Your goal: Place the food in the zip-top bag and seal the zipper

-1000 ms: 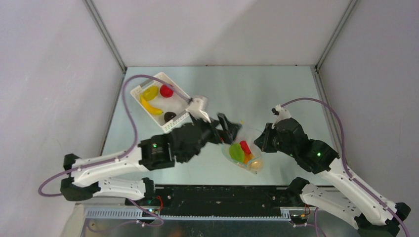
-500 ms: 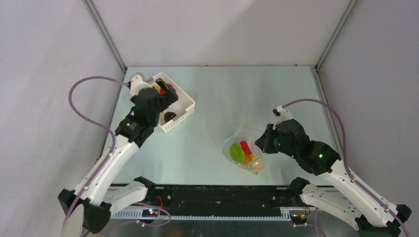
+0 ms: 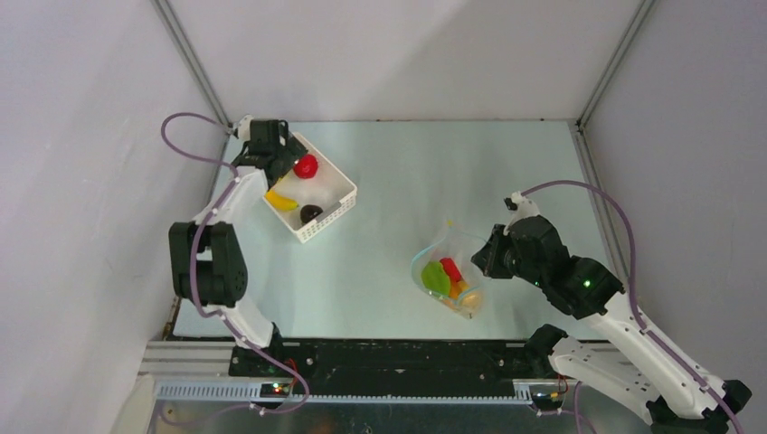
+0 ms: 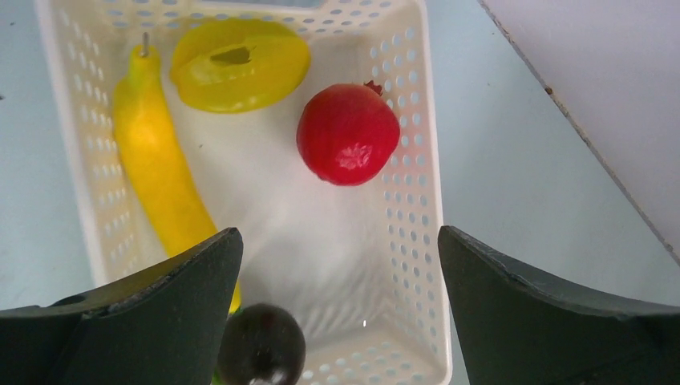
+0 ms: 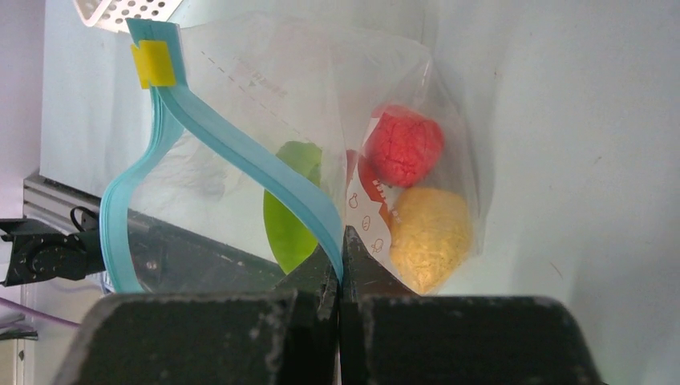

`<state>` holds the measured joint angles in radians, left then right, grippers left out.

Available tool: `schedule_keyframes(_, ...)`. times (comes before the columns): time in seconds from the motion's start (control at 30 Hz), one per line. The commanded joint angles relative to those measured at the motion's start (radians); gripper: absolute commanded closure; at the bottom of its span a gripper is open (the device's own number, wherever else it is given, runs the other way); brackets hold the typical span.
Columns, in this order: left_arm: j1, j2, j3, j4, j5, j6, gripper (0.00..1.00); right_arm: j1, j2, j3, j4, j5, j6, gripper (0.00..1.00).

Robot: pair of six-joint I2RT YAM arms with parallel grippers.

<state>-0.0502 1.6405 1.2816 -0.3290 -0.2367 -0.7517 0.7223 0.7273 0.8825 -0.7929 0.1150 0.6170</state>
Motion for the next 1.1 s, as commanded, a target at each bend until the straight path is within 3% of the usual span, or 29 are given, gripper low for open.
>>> schedule_keyframes(0.0,0.042,0.091,0.08,0.02,0.059,-0.008,0.02,-0.027,-0.009,0.004,0.007,0.001,-0.024,1.0)
schedule_keyframes(0.17,0.101,0.198,0.119,0.073,0.152,-0.034,0.02,-0.036,-0.005,0.004,0.029,-0.022,-0.031,1.0)
schedule_keyframes(0.63,0.115,0.365,0.207,0.12,0.227,-0.081,0.0,-0.05,0.009,0.004,0.028,-0.023,-0.041,1.0)
schedule_keyframes(1.07,0.118,0.415,0.168,0.213,0.312,-0.162,0.05,-0.056,0.032,0.004,0.032,-0.028,-0.041,1.0)
